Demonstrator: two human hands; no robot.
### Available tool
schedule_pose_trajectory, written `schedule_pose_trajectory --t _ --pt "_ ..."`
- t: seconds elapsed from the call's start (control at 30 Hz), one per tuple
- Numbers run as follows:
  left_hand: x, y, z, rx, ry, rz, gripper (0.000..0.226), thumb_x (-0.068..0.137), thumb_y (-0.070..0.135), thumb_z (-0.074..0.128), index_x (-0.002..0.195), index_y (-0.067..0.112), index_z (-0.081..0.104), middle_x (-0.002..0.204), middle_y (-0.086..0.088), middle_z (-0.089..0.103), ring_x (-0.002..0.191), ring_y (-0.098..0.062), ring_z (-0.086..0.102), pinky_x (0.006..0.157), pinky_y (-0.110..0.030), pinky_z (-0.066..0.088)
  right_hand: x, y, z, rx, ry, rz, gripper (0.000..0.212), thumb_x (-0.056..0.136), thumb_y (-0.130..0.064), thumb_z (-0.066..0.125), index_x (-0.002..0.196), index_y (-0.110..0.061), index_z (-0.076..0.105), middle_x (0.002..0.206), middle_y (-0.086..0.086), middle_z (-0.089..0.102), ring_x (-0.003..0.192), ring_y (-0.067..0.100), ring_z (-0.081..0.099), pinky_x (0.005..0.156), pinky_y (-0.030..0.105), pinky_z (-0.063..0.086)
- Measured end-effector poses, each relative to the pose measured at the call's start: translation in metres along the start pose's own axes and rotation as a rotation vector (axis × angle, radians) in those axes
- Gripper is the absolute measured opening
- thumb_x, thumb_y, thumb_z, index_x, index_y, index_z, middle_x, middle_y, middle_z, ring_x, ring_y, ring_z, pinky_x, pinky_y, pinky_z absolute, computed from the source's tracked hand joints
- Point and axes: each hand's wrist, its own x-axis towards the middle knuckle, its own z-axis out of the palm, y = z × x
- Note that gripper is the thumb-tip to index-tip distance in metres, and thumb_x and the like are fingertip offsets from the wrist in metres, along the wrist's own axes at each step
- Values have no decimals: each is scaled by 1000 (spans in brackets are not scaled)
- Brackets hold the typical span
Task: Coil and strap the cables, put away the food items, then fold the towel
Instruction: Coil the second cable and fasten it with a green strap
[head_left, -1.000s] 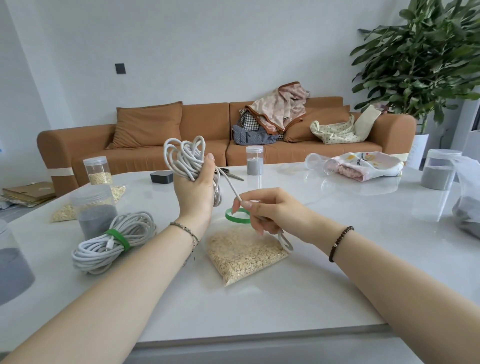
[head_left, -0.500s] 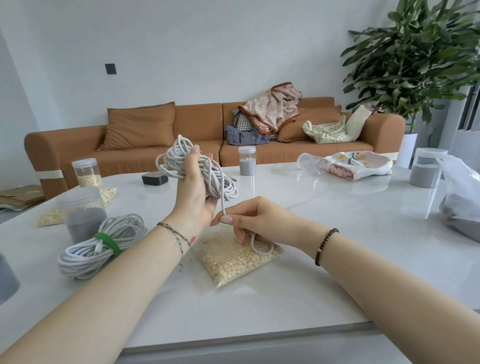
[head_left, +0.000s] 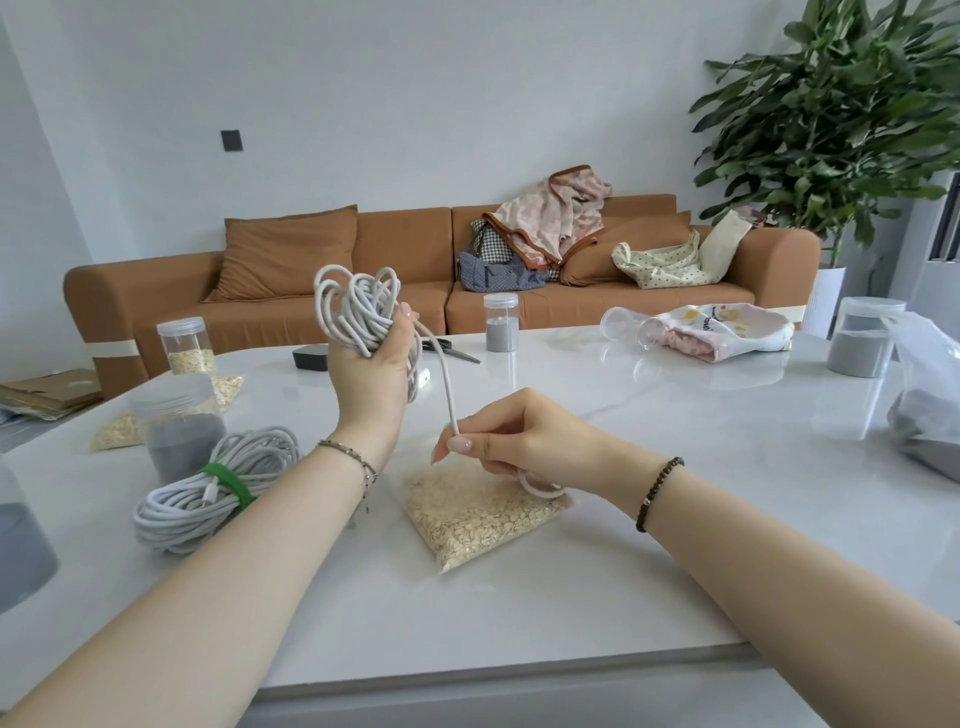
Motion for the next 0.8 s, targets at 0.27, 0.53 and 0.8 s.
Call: schedule_pose_trajectory --t 0.27,0.53,0.8 --pt "9 -7 6 -300 26 -317 13 93 21 68 104 14 66 82 8 70 77 -6 65 74 -27 52 3 8 2 -143 62 62 15 97 -31 67 97 -26 80 58 8 38 57 31 32 52 32 34" --pt "-5 15 12 -663 -273 -534 18 97 22 58 81 16 58 74 3 61 73 -10 64 98 -43 55 5 8 4 -204 128 82 26 95 -40 66 87 -19 78 59 11 40 49 23 34 47 25 37" --pt "-16 20 12 -601 -372 -654 19 97 20 55 80 12 58 67 -3 62 64 -15 67 111 -48 45 13 14 -8 -330 288 140 39 99 -20 60 62 -31 65 58 -3 57 49 4 49 58 18 41"
